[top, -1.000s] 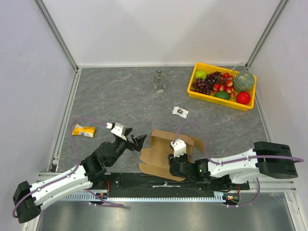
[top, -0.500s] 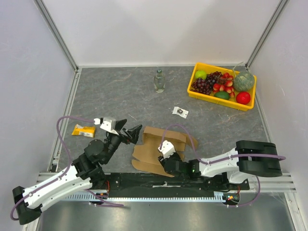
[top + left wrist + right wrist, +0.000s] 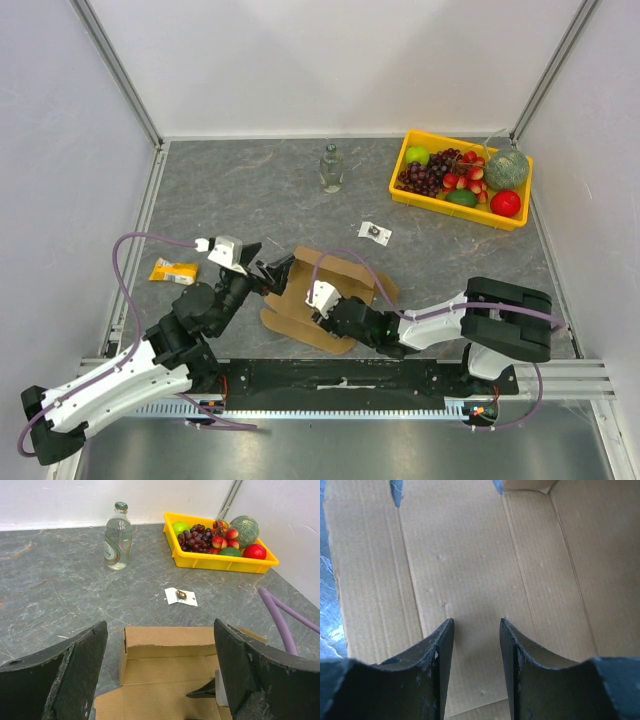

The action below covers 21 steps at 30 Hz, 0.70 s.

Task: Fold the paper box

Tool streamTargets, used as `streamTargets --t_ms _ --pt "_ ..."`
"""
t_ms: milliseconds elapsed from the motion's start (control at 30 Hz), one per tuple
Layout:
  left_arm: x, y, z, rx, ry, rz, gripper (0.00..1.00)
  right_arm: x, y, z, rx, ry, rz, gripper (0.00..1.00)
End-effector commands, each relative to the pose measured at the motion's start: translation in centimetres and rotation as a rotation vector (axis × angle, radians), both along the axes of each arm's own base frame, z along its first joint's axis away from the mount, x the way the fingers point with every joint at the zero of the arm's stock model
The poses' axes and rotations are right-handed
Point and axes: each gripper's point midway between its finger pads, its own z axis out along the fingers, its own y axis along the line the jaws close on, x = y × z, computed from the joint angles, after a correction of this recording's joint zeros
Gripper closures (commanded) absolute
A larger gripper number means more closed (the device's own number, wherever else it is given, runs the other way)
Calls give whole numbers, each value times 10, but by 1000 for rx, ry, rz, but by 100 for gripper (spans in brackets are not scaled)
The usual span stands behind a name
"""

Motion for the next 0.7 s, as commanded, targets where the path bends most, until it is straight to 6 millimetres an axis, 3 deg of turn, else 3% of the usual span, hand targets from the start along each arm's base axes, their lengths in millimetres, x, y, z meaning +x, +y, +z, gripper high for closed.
streamTargets --t_ms 0,200,467,600,667 --pt "-2 6 18 7 -33 7 8 -5 -10 -32 -205 -17 191 51" --pt "-2 7 20 19 -33 12 8 4 -6 -26 -216 -33 243 50" --pt "-4 17 25 -20 -47 37 8 10 23 49 -6 -4 158 47" --pt "-5 18 25 -41 -46 39 8 -2 39 77 136 82 104 49" --pt "-4 19 25 -44 -44 45 8 -1 37 83 176 99 -15 49"
